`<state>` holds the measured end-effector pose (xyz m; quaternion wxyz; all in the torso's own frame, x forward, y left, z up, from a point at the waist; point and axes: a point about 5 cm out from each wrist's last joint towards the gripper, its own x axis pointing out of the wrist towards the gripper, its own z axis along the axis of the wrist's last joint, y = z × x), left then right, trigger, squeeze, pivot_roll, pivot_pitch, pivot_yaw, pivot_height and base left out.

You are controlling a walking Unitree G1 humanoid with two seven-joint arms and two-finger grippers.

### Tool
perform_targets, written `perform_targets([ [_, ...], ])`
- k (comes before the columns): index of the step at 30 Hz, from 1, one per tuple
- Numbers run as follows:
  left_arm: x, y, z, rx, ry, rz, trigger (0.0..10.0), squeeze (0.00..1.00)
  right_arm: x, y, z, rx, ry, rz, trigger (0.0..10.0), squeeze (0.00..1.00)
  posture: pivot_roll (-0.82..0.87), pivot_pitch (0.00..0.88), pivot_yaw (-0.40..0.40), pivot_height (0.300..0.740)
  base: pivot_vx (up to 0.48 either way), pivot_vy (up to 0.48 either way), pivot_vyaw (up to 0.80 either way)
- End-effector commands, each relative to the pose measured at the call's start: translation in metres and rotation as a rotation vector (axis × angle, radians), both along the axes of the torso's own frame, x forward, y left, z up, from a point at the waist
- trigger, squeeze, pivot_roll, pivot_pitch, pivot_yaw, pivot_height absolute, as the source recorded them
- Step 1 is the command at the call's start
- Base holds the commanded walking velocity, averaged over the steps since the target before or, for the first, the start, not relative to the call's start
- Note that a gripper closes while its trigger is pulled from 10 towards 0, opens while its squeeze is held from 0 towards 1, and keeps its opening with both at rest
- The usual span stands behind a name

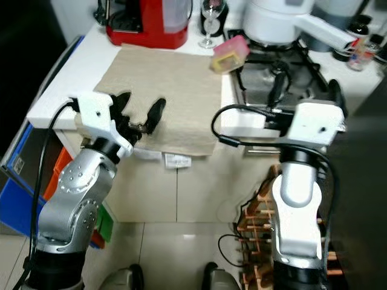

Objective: Restocking fridge

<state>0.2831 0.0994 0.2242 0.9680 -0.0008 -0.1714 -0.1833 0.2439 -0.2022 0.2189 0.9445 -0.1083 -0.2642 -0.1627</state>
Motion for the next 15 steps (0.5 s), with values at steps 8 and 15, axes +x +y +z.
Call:
perform_targets([
  [8, 0.008, 0.005, 0.017, 0.013, -0.113, 0.103, 10.0, 0.00, 0.017, 0.017, 0.000, 0.038, 0.021, 0.149, 10.0, 0.00, -0.08, 0.000, 0.015, 0.740, 0.237, 0.000, 0.00],
  [15, 0.019, -0.005, 0.022, 0.016, -0.125, 0.045, 10.0, 0.00, 0.032, 0.019, 0.011, 0.051, -0.003, 0.168, 10.0, 0.00, -0.08, 0.000, 0.024, 0.740, 0.480, 0.000, 0.00],
])
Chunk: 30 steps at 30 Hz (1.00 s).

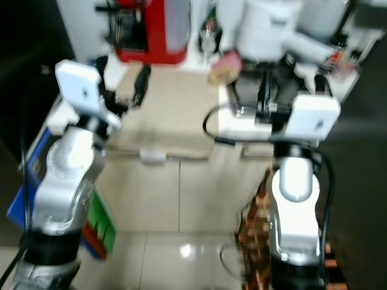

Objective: Restocking fridge

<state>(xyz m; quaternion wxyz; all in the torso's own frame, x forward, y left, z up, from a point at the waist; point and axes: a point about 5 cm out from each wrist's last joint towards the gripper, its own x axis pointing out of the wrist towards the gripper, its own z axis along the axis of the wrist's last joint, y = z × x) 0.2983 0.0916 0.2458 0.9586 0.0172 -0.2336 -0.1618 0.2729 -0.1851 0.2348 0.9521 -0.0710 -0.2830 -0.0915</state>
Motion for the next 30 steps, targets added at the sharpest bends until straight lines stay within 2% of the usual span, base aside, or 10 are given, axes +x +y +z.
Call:
perform_targets([
  [1, 0.004, 0.003, 0.001, 0.011, 0.006, 0.002, 10.0, 0.00, 0.003, 0.002, -0.005, 0.021, 0.026, 0.008, 10.0, 0.00, -0.08, 0.000, 0.024, 0.740, 0.480, 0.000, 0.00],
  [12, 0.009, -0.001, 0.003, 0.002, -0.011, -0.021, 10.0, 0.00, 0.011, 0.002, -0.007, 0.019, 0.034, 0.012, 10.0, 0.00, -0.09, 0.000, 0.032, 0.740, 0.480, 0.000, 0.00],
  [21, 0.012, -0.006, 0.008, 0.011, -0.030, -0.065, 10.0, 0.00, 0.017, 0.000, 0.000, 0.005, 0.011, 0.004, 10.0, 0.00, -0.09, 0.000, 0.029, 0.740, 0.480, 0.000, 0.00],
  [26, 0.014, -0.011, 0.004, 0.018, -0.022, -0.101, 10.0, 0.00, 0.022, -0.006, 0.001, 0.022, 0.026, -0.035, 10.0, 0.00, -0.09, 0.000, 0.038, 0.740, 0.480, 0.000, 0.00],
  [30, 0.016, -0.010, 0.003, -0.001, 0.000, -0.100, 10.0, 0.00, 0.035, -0.009, -0.004, 0.070, 0.076, -0.035, 10.0, 0.00, -0.09, 0.000, 0.049, 0.740, 0.000, 0.000, 0.00],
])
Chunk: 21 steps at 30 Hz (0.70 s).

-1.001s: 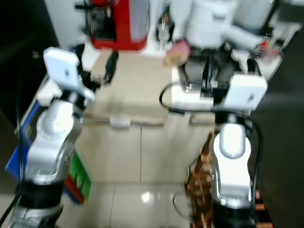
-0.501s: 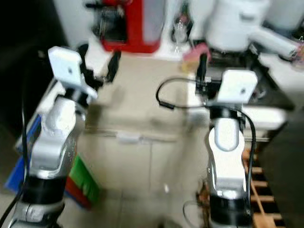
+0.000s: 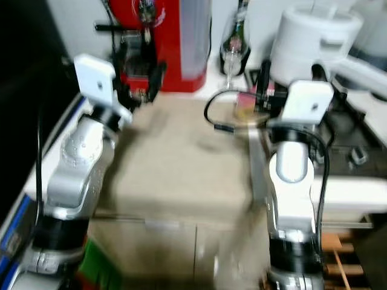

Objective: Restocking fridge

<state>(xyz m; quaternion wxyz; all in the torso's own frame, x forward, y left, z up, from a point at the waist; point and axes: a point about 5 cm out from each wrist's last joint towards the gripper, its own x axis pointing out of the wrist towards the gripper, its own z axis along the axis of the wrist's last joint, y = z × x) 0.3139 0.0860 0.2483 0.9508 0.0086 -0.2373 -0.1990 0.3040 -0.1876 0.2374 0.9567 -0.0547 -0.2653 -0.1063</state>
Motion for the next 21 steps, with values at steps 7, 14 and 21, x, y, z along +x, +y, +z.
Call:
perform_targets([
  [7, -0.003, -0.002, 0.001, 0.006, 0.011, -0.030, 10.0, 0.00, 0.026, 0.000, -0.009, 0.122, 0.107, 0.055, 10.0, 0.00, -0.07, 0.000, 0.048, 0.740, 0.000, 0.000, 0.00],
  [14, -0.005, 0.005, -0.001, 0.024, 0.034, -0.015, 10.0, 0.00, 0.045, -0.001, -0.022, 0.217, 0.190, 0.064, 10.0, 0.00, -0.02, 0.000, 0.057, 0.740, 0.000, 0.000, 0.00],
  [21, -0.003, 0.013, 0.002, 0.053, 0.043, 0.000, 10.0, 0.00, 0.056, 0.018, -0.050, 0.365, 0.365, 0.178, 10.0, 0.00, -0.02, 0.005, 0.058, 0.740, 0.000, 0.000, 0.00],
])
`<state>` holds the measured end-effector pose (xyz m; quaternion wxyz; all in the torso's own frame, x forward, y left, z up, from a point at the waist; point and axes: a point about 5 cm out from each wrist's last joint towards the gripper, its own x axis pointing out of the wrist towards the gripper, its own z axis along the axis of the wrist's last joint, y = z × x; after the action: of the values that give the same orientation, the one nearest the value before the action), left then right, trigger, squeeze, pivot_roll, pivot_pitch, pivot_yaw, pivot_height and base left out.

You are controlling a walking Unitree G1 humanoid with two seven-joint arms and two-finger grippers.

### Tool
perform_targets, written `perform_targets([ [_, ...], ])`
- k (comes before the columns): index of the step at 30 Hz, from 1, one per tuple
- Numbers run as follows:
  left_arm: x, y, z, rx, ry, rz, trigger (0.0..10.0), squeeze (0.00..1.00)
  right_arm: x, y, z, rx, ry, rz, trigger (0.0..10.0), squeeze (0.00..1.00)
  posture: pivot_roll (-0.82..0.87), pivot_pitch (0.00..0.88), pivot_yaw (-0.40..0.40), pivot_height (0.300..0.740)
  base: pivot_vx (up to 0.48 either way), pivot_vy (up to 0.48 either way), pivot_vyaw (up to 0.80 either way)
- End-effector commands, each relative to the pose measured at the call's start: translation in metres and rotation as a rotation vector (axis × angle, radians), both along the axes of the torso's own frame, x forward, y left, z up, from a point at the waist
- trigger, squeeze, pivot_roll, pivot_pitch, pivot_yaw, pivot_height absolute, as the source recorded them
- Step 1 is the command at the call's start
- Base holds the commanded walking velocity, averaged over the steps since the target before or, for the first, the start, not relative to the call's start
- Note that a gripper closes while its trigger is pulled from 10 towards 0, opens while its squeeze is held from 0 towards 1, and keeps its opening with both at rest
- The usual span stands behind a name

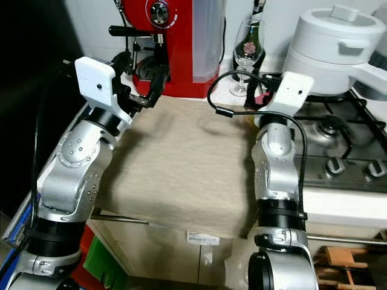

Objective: Restocking fridge

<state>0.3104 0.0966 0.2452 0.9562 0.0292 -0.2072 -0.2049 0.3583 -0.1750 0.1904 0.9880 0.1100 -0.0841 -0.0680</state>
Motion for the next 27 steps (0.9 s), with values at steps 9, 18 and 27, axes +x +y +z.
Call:
perform_targets([
  [9, 0.001, 0.005, 0.006, 0.001, -0.009, 0.012, 10.0, 0.00, -0.007, 0.040, -0.013, 0.062, 0.049, 0.158, 10.0, 0.00, -0.03, 0.000, 0.049, 0.740, 0.000, 0.000, 0.00],
  [18, -0.001, 0.006, 0.006, -0.015, -0.012, 0.019, 10.0, 0.00, -0.026, 0.080, -0.014, 0.001, 0.027, 0.376, 10.0, 0.00, -0.03, 0.000, 0.032, 0.740, 0.000, 0.000, 0.00],
  [27, -0.001, 0.003, 0.004, -0.030, -0.004, 0.022, 10.0, 0.00, -0.027, 0.054, 0.010, -0.118, -0.095, 0.226, 10.0, 0.00, -0.04, 0.000, 0.027, 0.740, 0.000, 0.000, 0.00],
])
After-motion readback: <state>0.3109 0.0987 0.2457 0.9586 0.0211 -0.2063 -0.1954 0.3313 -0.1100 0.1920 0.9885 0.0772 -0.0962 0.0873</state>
